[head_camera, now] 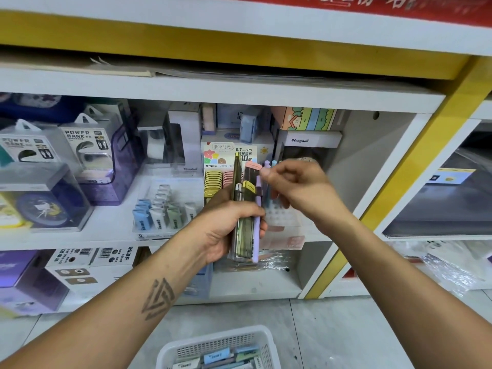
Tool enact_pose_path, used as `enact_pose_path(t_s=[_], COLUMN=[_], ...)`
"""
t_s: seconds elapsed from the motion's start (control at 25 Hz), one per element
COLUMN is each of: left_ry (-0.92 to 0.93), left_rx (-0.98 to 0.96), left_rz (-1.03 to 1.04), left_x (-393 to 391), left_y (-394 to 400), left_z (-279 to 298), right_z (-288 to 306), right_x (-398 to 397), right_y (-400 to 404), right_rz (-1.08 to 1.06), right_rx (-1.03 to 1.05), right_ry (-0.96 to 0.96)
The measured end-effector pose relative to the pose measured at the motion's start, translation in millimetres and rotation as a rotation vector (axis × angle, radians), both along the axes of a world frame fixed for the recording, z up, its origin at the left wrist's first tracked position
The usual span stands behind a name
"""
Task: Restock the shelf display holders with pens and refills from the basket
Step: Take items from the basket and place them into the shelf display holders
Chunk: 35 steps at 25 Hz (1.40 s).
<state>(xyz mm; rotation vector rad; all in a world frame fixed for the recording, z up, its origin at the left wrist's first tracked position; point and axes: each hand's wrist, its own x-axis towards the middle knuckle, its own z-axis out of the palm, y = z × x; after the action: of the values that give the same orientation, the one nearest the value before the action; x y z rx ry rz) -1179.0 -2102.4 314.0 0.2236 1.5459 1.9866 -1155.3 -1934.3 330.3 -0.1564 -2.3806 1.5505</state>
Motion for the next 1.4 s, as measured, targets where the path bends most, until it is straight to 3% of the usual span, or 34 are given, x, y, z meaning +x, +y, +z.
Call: enact_pose_path(t_s=[0.28, 0.44, 0.6, 0.88, 1.4], left_ry=[-0.019, -0.062, -0.058, -0.036, 0.004], left_rx=[0.078, 0.105, 0.063, 0.063, 0.055], left_rz=[0.003, 0.047, 0.069, 0.065, 0.026], left_x=[2, 1, 2, 2, -2], left_y=[-4, -9, -17, -21, -25], left_z=[0, 1, 2, 6, 3], right_z=[5, 18, 27, -7, -23], right_x=[3, 5, 13, 4, -9], right_y=[-13, -8, 9, 13, 11], right_rz=[0.019, -0.1, -0.191, -0.131, -0.115], right_rx=[-0.257, -0.309, -0.116, 0.463, 0.513], right_ry=[-0.103, 0.046, 0.287, 0.301, 0.314])
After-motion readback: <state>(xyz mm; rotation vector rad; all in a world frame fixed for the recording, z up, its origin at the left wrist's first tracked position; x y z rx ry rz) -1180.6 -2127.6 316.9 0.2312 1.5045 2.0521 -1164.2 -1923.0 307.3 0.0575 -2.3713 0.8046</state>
